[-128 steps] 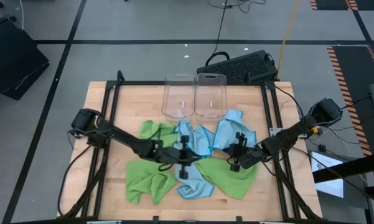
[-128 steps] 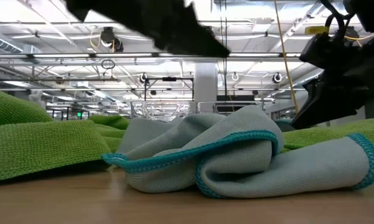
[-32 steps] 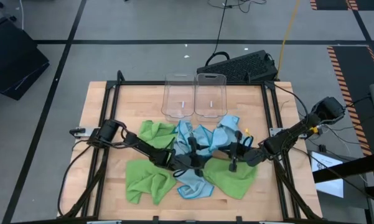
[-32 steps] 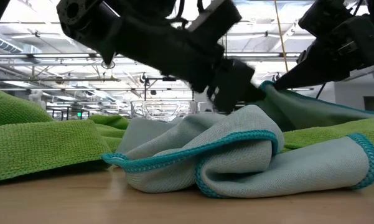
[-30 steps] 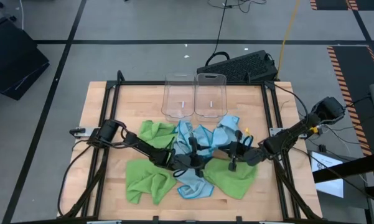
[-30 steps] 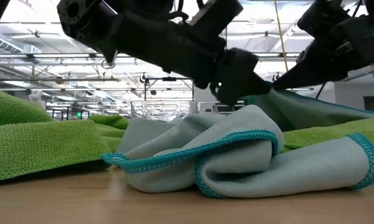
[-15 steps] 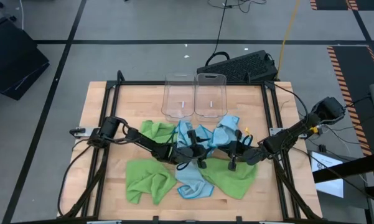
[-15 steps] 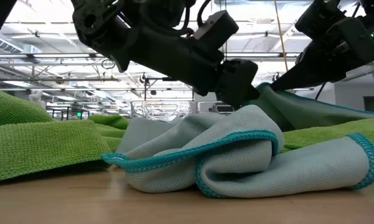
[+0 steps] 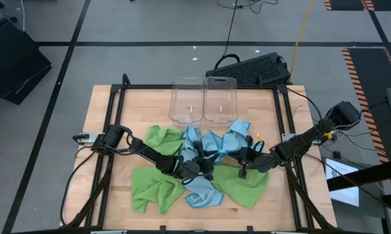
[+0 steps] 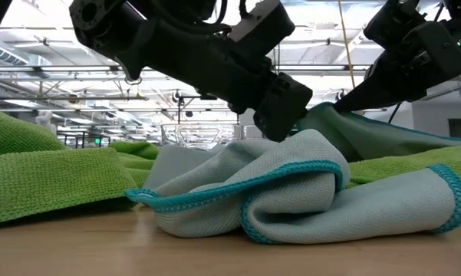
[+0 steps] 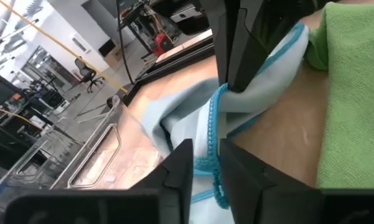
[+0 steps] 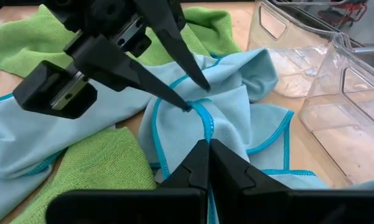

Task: Fold microfiber towels
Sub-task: Fold the top right blue microfiber towel

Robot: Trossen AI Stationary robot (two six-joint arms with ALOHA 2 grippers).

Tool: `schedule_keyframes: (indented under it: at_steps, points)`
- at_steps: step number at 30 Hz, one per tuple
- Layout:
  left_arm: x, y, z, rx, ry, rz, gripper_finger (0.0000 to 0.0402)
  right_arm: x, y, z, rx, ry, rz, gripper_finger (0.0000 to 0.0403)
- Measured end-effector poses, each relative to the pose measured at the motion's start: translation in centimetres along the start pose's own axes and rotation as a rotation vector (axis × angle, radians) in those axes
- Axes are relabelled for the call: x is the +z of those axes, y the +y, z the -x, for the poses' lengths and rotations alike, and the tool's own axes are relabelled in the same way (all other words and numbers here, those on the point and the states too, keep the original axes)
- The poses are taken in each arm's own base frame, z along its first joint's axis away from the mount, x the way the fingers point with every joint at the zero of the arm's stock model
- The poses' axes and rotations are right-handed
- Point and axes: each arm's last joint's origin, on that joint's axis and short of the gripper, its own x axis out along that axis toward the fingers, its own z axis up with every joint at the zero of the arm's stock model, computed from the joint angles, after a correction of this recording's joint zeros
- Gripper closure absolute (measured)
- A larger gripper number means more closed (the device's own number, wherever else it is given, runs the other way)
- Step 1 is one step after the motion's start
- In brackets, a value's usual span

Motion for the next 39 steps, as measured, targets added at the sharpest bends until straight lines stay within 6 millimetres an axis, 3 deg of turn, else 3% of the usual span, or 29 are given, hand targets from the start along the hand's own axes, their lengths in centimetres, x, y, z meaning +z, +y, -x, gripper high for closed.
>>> schedule_keyframes:
  at_steps: [5,9,19,24,30,39]
  points:
    - [-0.21,0.26,-0.37,-0.022,0.003,0.001,0.0349,0.0,0.0,0.0,0.001,0.0,0.0,0.0403]
    - [-0.45,0.52,-0.82,-0.07,-0.001,0.022,0.0341,0.0,0.01,0.0,0.001,0.0,0.0,0.0403]
    - [-0.4,0.43,-0.74,-0.077,0.0,0.13,0.0192,0.01,0.01,0.0,0.0,-0.001,-0.001,0.0403]
    - [-0.34,0.4,-0.85,-0.137,-0.018,0.189,0.0154,0.02,-0.03,-0.02,-0.002,-0.001,-0.017,0.0403]
    - [-0.5,0.43,-0.73,-0.064,0.013,0.169,0.0152,0.06,-0.15,-0.11,-0.009,-0.002,-0.028,0.0403]
    - [-0.47,0.46,-0.89,-0.116,-0.005,0.163,0.0195,0.09,-0.24,-0.17,-0.014,-0.002,-0.033,0.0403]
